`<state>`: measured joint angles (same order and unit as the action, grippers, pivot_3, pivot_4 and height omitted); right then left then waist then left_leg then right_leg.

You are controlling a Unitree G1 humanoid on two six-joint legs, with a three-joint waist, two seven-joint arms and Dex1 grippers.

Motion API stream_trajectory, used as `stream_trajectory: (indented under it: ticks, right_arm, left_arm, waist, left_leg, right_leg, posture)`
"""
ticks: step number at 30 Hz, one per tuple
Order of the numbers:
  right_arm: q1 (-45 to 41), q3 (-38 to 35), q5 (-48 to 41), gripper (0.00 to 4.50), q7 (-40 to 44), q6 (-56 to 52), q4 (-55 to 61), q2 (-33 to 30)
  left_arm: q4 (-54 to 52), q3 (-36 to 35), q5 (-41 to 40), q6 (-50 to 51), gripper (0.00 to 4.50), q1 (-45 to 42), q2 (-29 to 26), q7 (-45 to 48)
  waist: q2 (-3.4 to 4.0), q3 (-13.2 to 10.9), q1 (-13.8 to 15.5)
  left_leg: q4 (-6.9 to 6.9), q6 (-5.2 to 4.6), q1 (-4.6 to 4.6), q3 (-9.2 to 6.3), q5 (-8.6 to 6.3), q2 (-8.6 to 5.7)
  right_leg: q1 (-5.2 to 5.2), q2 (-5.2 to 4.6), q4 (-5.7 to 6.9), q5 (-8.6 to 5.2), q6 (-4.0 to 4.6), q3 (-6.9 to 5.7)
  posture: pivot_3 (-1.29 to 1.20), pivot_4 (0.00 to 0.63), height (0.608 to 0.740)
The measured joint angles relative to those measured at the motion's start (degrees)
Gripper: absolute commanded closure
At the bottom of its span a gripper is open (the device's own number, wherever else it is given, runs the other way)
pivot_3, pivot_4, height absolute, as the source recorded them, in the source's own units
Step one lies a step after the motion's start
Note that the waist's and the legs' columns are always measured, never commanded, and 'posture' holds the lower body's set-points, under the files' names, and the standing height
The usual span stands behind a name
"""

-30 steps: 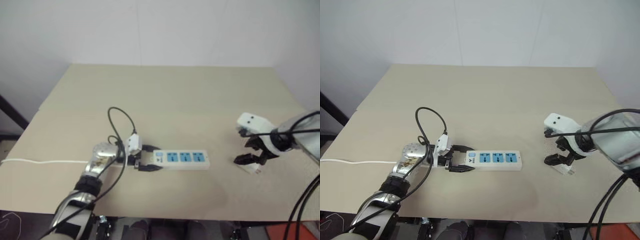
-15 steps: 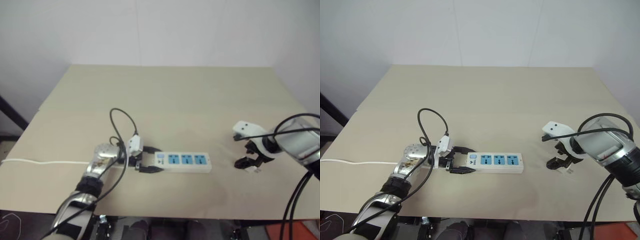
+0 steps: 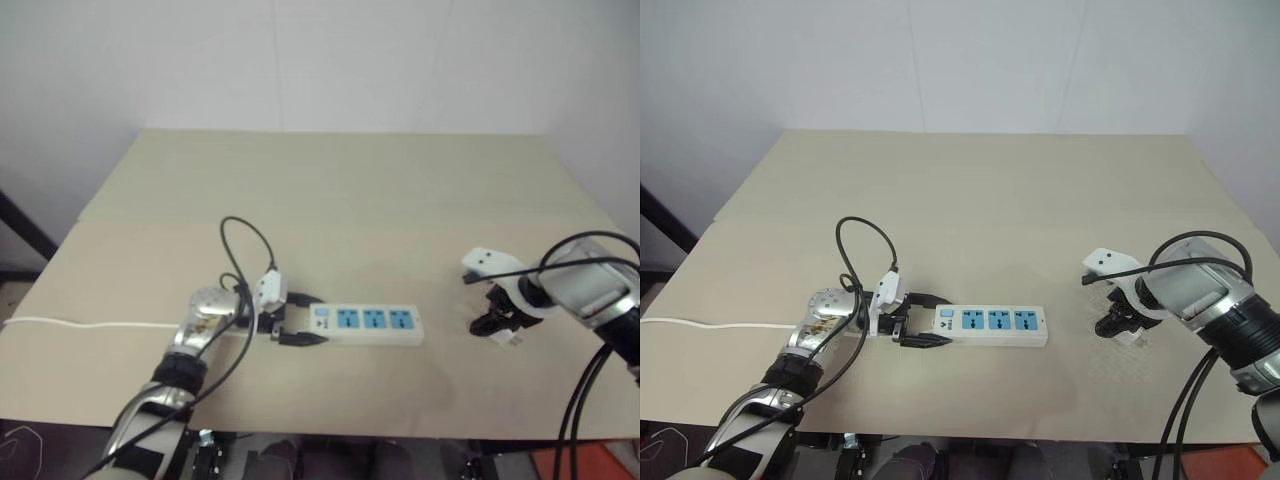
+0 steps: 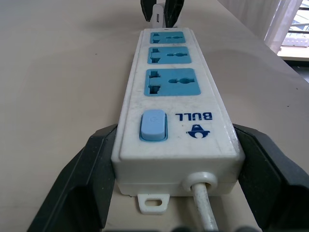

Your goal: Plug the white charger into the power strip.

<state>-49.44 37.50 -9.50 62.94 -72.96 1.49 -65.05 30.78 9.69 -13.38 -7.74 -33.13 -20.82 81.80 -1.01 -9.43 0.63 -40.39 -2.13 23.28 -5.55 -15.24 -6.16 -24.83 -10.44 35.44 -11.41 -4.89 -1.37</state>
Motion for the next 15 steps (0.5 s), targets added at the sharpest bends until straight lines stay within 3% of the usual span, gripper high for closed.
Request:
stream_trajectory:
  ticks: [3, 13, 14, 15]
  right_arm:
    - [-0.01, 0.04, 0.3, 3.34, 0.63, 0.14, -0.11, 0.07]
    - [-1.36, -0.36, 2.11, 3.39, 0.9, 0.65, 2.27, -0.77]
    - [-1.44, -1.2, 1.87, 3.39, 0.85, 0.56, 2.66, -0.81]
    - [-2.14, -6.97, -0.66, 3.39, 0.74, -0.27, 2.82, 0.76]
  left_arm:
    - [0.0, 0.0, 0.0, 0.01, 1.26, 0.0, 0.01, -0.01]
    - [0.0, 0.19, 0.03, 0.15, 1.26, -0.15, -0.04, 0.03]
    - [0.0, 0.24, 0.03, 0.15, 1.26, -0.19, -0.03, 0.05]
    - [0.07, 0.25, 0.03, 0.15, 1.26, -0.35, -0.15, 0.2]
  waist:
    - [0.0, 0.0, 0.0]
    - [0.0, 0.0, 0.0]
    - [0.0, 0.0, 0.01]
    - [0.0, 0.0, -0.08]
  left_leg:
    - [0.0, 0.0, 0.0, 0.0, 0.0, 0.0]
    - [-0.02, 0.0, 0.01, 0.0, 0.0, 0.0]
    - [-0.02, 0.0, 0.02, 0.01, 0.0, -0.01]
    - [-0.03, 0.0, 0.06, 0.08, 0.0, -0.02]
  right_leg:
    - [0.0, 0.0, 0.01, 0.0, 0.0, 0.0]
    - [-0.09, 0.0, 0.3, 0.0, 0.0, 0.04]
    - [-0.09, 0.0, 0.3, 0.0, 0.0, 0.04]
    - [-0.19, -0.01, 0.31, 0.0, 0.0, 0.16]
  posture:
    - [0.0, 0.15, 0.74]
    - [0.0, 0.15, 0.74]
    - [0.0, 0.15, 0.74]
    - [0.0, 0.15, 0.74]
